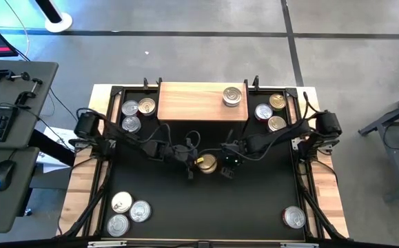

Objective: Stack canned seafood by type on shelf
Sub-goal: Put the bottom green tuna can on the shelf

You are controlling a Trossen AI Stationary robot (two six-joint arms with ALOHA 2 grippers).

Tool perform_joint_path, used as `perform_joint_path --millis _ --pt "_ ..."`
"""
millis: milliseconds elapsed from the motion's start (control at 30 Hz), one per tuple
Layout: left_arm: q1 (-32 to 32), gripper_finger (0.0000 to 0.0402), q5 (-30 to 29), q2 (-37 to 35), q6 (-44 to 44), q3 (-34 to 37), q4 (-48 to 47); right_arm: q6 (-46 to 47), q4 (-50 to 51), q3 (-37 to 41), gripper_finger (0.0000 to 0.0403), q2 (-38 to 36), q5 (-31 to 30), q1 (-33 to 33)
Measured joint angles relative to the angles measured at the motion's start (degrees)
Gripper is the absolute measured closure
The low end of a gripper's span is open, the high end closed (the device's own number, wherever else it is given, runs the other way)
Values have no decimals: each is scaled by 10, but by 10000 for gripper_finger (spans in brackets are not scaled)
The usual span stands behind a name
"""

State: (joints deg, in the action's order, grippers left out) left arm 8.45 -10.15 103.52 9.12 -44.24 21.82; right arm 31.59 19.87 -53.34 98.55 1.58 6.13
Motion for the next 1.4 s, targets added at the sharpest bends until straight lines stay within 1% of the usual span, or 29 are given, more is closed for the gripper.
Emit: perform_joint_path --millis 167,300,733,933,1067,1233,1400 --pt "3 402 4 20 13 -1 27 23 -58 -1 403 34 -1 3" --pt "4 402 4 26 18 -2 24 42 -67 -2 403 41 -8 4" --pt "6 402 4 23 28 -1 13 60 -57 -1 403 -34 0 10" --pt "6 402 4 23 28 -1 13 85 -73 -2 403 -34 2 29" --pt "5 402 3 22 28 0 12 94 -109 -3 403 -34 -1 46" --pt "5 402 2 22 28 0 15 106 -139 -4 403 -35 -30 57" --pt "6 402 5 23 28 1 13 105 -155 -5 403 -35 -46 57"
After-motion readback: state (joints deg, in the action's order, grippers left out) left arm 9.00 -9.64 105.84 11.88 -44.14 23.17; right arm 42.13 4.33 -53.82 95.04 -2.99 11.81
